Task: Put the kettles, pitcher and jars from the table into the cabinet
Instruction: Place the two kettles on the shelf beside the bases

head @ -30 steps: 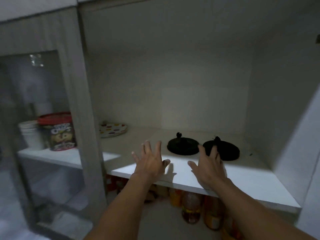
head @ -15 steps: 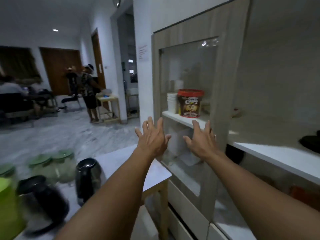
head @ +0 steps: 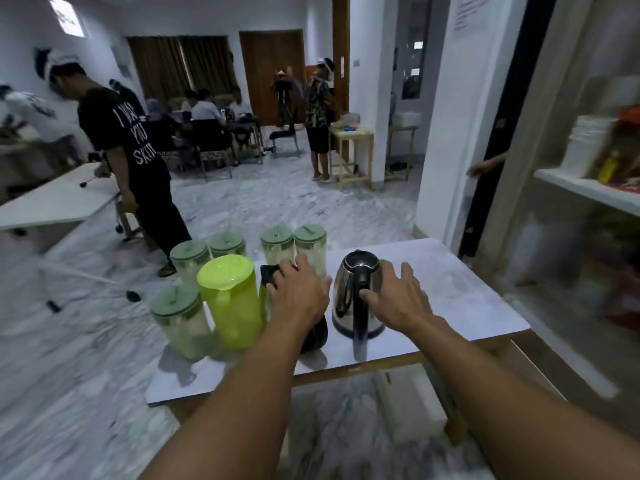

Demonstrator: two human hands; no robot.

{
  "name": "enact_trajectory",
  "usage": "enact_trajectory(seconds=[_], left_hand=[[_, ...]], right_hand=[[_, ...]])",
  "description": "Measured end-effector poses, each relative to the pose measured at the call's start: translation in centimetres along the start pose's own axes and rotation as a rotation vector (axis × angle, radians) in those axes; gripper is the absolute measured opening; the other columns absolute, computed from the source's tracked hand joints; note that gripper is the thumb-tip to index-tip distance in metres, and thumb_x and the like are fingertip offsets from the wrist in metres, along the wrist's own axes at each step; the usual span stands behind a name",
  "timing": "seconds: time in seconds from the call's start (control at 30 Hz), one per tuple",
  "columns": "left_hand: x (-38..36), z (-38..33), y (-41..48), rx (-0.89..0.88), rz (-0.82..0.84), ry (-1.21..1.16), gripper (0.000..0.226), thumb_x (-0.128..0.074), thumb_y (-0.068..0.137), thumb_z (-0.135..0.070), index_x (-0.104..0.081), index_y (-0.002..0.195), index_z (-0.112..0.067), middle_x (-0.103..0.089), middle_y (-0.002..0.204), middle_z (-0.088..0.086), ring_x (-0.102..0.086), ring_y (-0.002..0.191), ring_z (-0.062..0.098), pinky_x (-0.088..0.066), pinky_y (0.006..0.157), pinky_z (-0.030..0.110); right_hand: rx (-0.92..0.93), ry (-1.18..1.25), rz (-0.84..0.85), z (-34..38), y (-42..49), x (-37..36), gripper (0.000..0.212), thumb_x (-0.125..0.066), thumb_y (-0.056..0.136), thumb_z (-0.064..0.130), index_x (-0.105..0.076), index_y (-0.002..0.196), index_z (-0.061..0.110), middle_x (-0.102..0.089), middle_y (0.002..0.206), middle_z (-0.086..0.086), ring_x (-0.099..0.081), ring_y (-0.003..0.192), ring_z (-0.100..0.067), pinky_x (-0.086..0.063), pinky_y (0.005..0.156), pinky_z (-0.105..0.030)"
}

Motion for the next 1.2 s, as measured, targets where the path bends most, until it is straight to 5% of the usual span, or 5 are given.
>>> enact_trajectory(seconds=[0.3, 0.43, 0.67, 0.9, 1.2], left_hand=[[-10.2, 9.1, 3.0, 0.777, 0.150, -0.949, 0.079, -0.060, 0.084, -0.063, -0.047, 0.142, -0.011, -0.053, 0.141, 0.014, -0.051, 0.127, 0.036, -0.043, 0.103, 0.041], [-15.0, 9.6, 4.9, 0.929, 0.158, -1.189, 0.120, -0.075, 0.038, -0.081, -0.054, 0.133, -0.011, -0.064, 0.127, 0.011, -0.060, 0.114, 0.037, -0.047, 0.101, 0.053], [-16.0, 9.1, 6.7, 0.800, 0.046, -1.028, 0.076, -0.043, 0.088, -0.067, -0.066, 0.114, 0.001, -0.075, 0.098, 0.012, -0.068, 0.095, 0.033, -0.052, 0.095, 0.043], [-13.1, 8.3, 7.4, 0.696, -0.035, -1.017, 0.061, -0.039, 0.097, -0.054, -0.064, 0.091, 0.001, -0.068, 0.073, 0.009, -0.063, 0.067, 0.027, -0.048, 0.070, 0.037], [-1.6, 0.1, 7.5, 0.160, -0.026, -0.980, 0.082, -0.029, 0.075, -0.081, -0.065, 0.079, -0.006, -0.067, 0.067, 0.006, -0.069, 0.072, 0.033, -0.056, 0.074, 0.045]], right_hand=[[-0.385, 0.536, 0.113, -3.0, 7.2, -7.8, 0.072, -0.058, 0.088, 0.056, -0.048, 0.135, 0.002, -0.060, 0.130, -0.020, -0.057, 0.117, -0.039, -0.048, 0.097, -0.042], [-0.500, 0.784, 0.220, -4.4, 10.3, -10.5, 0.075, -0.063, 0.085, 0.058, -0.051, 0.135, 0.004, -0.058, 0.132, -0.016, -0.056, 0.119, -0.035, -0.046, 0.099, -0.044], [-0.456, 0.950, 0.229, -4.0, 12.2, -13.0, 0.061, -0.056, 0.087, 0.061, -0.066, 0.111, 0.006, -0.069, 0.073, -0.014, -0.063, 0.062, -0.022, -0.047, 0.062, -0.031], [-0.512, 1.018, -0.030, -5.2, 10.7, -10.2, 0.059, -0.056, 0.084, 0.064, -0.059, 0.065, 0.008, -0.061, 0.057, -0.008, -0.060, 0.064, -0.028, -0.053, 0.078, -0.043], [-0.434, 0.976, -0.452, -3.4, 3.6, 1.3, 0.070, -0.052, 0.059, 0.081, -0.065, 0.068, 0.013, -0.070, 0.073, -0.011, -0.067, 0.073, -0.032, -0.057, 0.082, -0.049]])
Point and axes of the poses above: each hand's wrist, its own y-axis towards the middle knuckle, its own x-axis out of the back of the hand, z = x × y, the point moved 8 cm from there along y, towards the middle knuckle
